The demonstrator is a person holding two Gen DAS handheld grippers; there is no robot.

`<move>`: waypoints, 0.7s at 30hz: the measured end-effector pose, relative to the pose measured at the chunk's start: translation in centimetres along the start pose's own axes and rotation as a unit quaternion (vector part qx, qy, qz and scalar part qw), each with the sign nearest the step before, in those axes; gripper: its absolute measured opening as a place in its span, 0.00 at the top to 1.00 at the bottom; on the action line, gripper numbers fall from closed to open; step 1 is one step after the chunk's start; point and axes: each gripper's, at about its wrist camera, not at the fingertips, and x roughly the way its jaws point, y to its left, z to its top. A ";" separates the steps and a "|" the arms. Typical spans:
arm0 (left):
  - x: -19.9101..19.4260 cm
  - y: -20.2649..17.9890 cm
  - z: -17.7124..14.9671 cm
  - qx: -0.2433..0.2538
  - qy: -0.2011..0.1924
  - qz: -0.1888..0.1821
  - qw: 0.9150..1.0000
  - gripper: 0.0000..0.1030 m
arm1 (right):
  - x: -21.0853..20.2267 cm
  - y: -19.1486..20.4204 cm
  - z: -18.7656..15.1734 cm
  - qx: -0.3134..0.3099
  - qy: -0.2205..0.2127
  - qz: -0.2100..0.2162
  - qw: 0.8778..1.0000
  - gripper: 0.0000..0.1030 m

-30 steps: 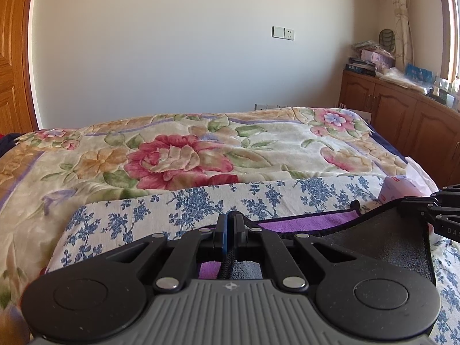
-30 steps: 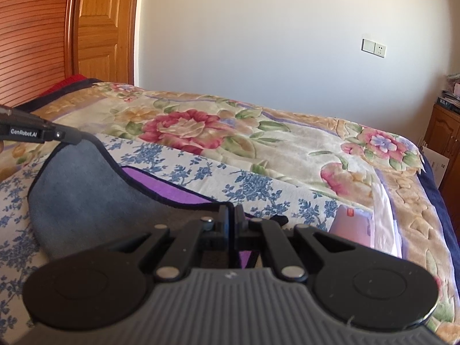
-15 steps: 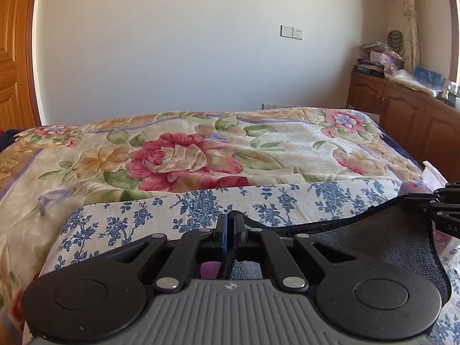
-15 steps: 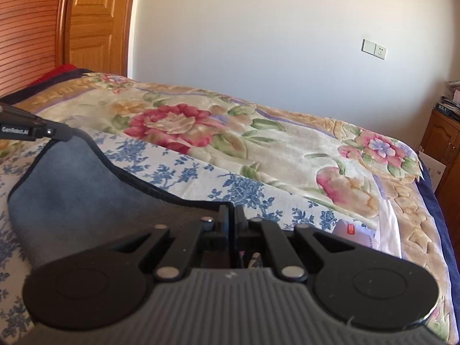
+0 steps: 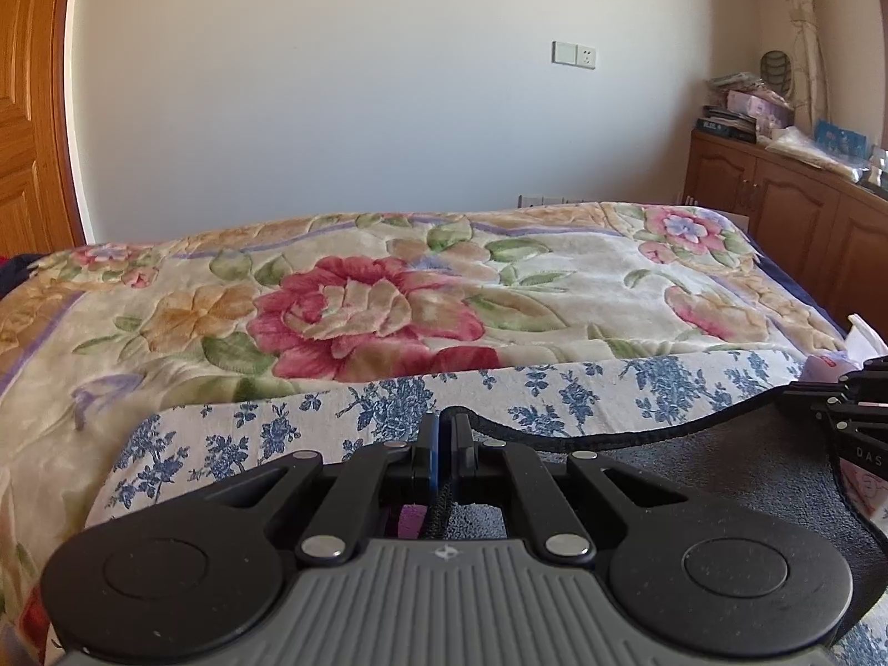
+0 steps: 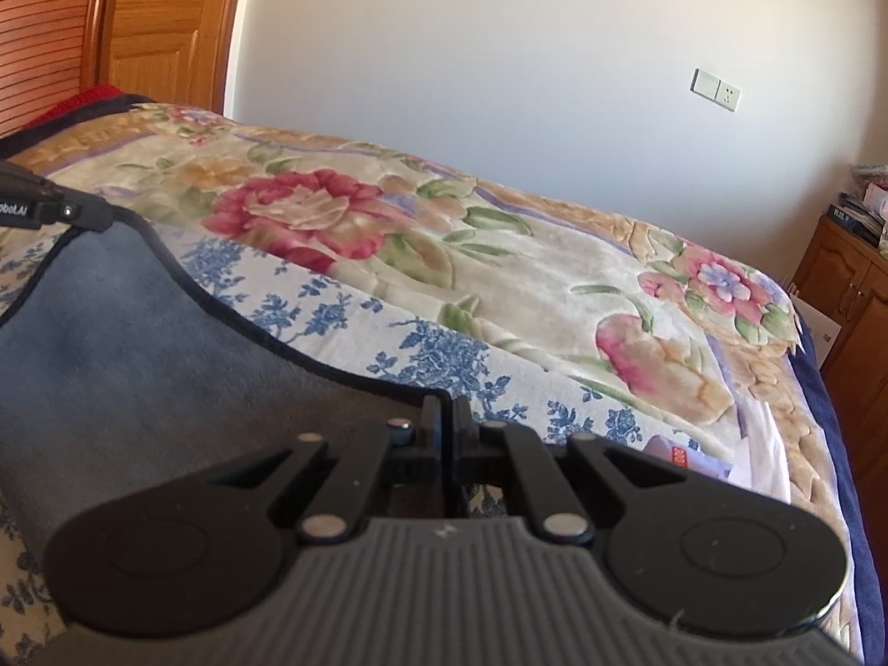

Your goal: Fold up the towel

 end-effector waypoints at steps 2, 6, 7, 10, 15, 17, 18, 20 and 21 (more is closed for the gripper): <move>0.4 0.2 0.0 -0.003 0.004 0.002 1.000 0.95 | 0.4 0.0 -0.1 0.001 0.005 0.000 1.000 0.96; 1.3 0.2 -0.1 0.007 0.011 0.008 1.000 0.95 | 1.3 0.3 -0.4 -0.004 0.019 -0.005 1.000 0.96; 1.5 0.1 -0.2 0.009 0.014 0.010 1.000 0.95 | 1.5 0.3 -0.5 -0.004 0.022 -0.006 1.000 0.96; 2.1 0.0 -0.5 0.015 0.019 0.015 1.000 0.95 | 2.0 0.5 -0.8 -0.006 0.035 -0.014 0.999 0.96; 2.8 -0.1 -1.2 0.019 0.029 0.021 0.999 0.95 | 2.5 0.7 -1.1 -0.007 0.043 -0.013 0.999 0.96; 3.0 -0.1 -1.5 0.023 0.033 0.023 0.999 0.95 | 2.5 0.7 -1.2 -0.006 0.044 -0.013 0.999 0.96; 3.1 -0.1 -1.6 0.023 0.034 0.024 0.999 0.95 | 2.5 0.7 -1.3 -0.005 0.044 -0.014 0.999 0.96; 3.3 0.0 -1.8 0.018 0.037 0.026 0.999 0.94 | 2.6 0.5 -1.4 0.000 0.045 -0.012 0.999 0.96; 3.3 0.1 -1.9 0.014 0.039 0.025 0.999 0.93 | 2.6 0.5 -1.4 0.004 0.046 -0.011 0.999 0.95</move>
